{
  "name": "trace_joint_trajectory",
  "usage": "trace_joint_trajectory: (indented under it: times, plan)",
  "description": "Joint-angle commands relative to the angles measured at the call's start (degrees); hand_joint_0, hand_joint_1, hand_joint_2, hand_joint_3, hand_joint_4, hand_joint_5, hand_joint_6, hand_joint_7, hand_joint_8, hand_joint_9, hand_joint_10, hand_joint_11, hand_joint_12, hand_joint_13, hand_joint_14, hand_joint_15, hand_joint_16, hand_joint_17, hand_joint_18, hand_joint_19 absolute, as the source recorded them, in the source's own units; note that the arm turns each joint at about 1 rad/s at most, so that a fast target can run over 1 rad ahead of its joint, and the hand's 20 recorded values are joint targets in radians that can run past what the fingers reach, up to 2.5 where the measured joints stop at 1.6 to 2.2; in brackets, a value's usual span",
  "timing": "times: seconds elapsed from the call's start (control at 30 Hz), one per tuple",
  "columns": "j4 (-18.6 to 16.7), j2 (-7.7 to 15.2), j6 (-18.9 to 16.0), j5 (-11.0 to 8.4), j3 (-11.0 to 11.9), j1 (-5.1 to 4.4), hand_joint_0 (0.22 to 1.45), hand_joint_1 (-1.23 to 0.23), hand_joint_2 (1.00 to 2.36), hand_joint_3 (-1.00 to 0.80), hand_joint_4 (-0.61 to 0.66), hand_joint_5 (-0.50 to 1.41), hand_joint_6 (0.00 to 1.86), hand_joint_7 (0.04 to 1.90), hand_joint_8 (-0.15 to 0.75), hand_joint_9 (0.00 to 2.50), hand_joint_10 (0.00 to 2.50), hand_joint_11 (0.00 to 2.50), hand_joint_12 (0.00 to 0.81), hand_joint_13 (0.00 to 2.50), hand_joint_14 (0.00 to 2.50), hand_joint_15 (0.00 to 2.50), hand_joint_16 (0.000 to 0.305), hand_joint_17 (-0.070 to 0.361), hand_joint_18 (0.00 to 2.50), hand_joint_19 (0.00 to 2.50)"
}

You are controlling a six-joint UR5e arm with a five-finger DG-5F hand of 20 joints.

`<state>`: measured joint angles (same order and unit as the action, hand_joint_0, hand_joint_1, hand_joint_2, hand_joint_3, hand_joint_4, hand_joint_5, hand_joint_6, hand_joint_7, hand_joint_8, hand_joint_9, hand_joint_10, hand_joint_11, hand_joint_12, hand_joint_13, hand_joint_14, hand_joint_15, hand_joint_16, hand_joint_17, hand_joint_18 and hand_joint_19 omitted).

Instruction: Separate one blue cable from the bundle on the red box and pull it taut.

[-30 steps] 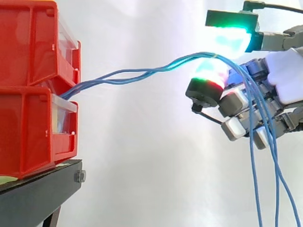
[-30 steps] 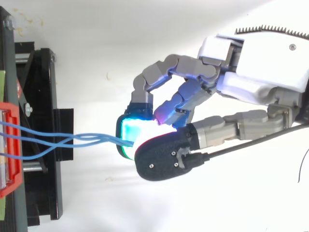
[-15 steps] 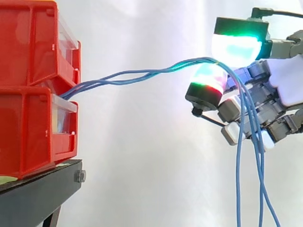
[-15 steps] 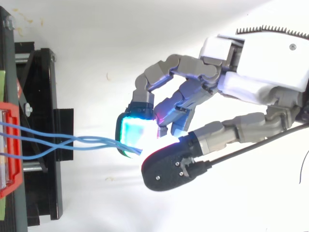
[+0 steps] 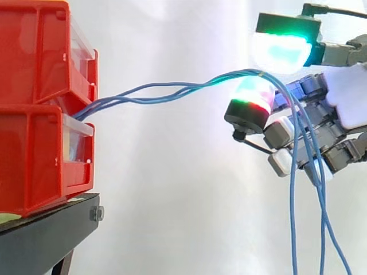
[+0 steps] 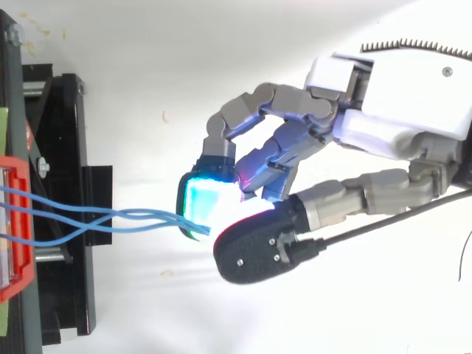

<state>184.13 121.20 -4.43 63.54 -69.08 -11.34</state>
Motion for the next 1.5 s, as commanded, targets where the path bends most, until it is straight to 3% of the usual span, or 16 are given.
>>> trace_joint_trajectory:
  times: [0.0,0.1,0.2,0.3,0.4,0.53,0.8,0.93,1.47]
  plan:
    - [0.3,0.0,0.0,0.01,0.0,0.0,0.5,-0.59,1.0,-0.5,0.12,-0.2,0.86,0.99,0.357,0.85,0.02,1.0,0.416,0.82,0.02,0.64,0.053,0.119,0.81,0.72]
    - [0.4,0.0,-0.8,0.01,0.0,-0.18,0.47,-0.53,1.0,-0.5,0.14,-0.19,0.86,0.99,0.378,0.87,0.01,0.99,0.43,0.83,0.02,0.63,0.056,0.127,0.83,0.72]
    - [0.4,0.0,-3.9,0.01,0.0,-0.53,0.44,-0.5,1.0,-0.5,0.16,-0.19,0.86,0.99,0.39,0.88,0.01,0.99,0.445,0.85,0.01,0.63,0.06,0.134,0.86,0.72]
    - [0.7,0.0,-5.9,0.01,0.0,-0.79,0.41,-0.55,1.0,-0.5,0.17,-0.19,0.86,0.98,0.404,0.9,0.01,1.0,0.46,0.86,0.02,0.63,0.063,0.141,0.89,0.71]
    - [1.9,0.0,-6.4,0.01,0.0,-0.97,0.41,-0.69,1.0,-0.5,0.16,-0.18,0.86,0.98,0.399,0.9,0.01,1.01,0.459,0.88,0.02,0.64,0.063,0.141,0.9,0.7]
    - [2.6,0.0,-7.3,0.1,0.0,-1.14,0.5,-0.82,1.0,-0.5,0.12,-0.19,0.86,1.01,0.365,0.89,0.02,1.01,0.413,0.85,0.02,0.65,0.053,0.12,0.85,0.73]
    - [2.6,0.0,-7.7,0.1,-0.1,-1.14,0.65,-0.88,1.0,-0.5,0.05,-0.19,0.87,1.03,0.324,0.87,0.02,1.02,0.381,0.84,0.02,0.64,0.047,0.106,0.83,0.73]
    - [3.2,0.0,-7.8,0.71,0.0,-1.14,0.67,-0.87,1.0,-0.47,0.03,-0.19,0.87,1.03,0.318,0.88,0.02,1.03,0.374,0.85,0.02,0.64,0.046,0.105,0.83,0.73]
    - [3.6,0.0,-10.9,0.71,0.0,-1.58,0.6,-0.64,1.01,-0.35,0.0,-0.16,0.83,1.14,0.329,1.0,0.02,1.03,0.388,0.89,0.02,0.66,0.047,0.107,0.85,0.78]
